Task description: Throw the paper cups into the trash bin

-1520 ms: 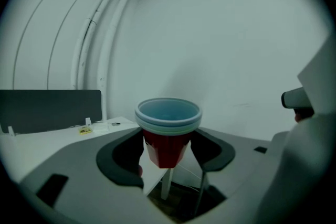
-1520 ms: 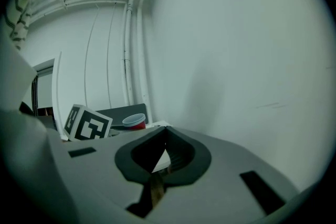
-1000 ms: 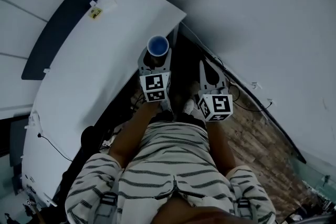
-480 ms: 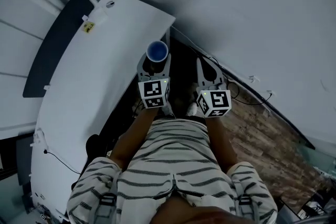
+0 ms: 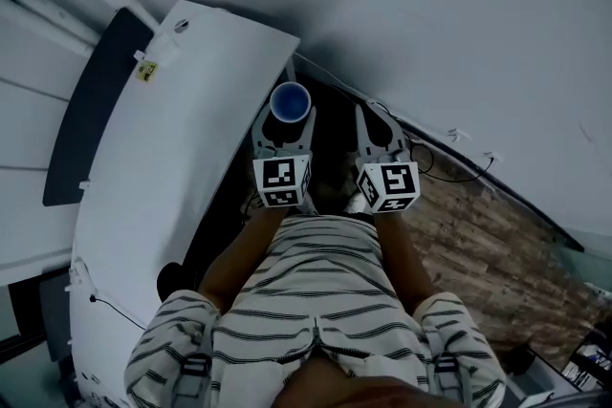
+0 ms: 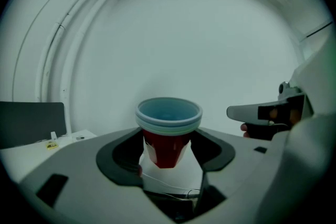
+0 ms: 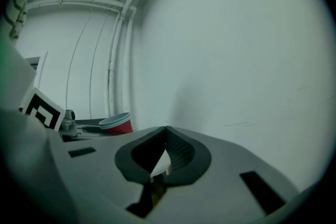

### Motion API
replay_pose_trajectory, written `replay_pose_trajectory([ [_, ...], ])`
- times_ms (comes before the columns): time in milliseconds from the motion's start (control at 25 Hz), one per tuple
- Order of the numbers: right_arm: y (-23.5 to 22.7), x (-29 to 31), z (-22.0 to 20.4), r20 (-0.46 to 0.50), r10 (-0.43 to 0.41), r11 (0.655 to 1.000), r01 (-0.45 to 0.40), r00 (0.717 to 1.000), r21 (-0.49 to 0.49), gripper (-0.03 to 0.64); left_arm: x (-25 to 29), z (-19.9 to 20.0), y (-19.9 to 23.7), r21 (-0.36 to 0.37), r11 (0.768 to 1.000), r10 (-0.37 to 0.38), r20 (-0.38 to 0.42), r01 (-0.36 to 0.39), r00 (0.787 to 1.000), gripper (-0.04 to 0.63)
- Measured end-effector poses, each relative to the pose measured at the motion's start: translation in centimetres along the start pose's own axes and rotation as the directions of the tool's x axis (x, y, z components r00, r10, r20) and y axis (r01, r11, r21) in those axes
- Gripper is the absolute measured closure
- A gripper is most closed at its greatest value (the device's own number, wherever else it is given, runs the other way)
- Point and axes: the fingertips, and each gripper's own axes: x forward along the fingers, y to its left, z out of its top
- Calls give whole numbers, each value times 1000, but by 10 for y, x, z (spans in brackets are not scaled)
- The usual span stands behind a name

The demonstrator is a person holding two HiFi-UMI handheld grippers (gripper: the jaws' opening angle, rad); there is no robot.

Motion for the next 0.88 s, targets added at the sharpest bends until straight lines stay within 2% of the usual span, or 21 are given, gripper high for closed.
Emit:
replay_pose_trajectory([
  [360,-39,-16,3,24,-60,998,60,998,6,606,22,-4,-46,13,996,-86,-18,86,996,296],
  [880,-78,-33,-21,-32,-109,993,110,994,33,606,43,-32,-89,1,989,-147,-100,148,984,296],
])
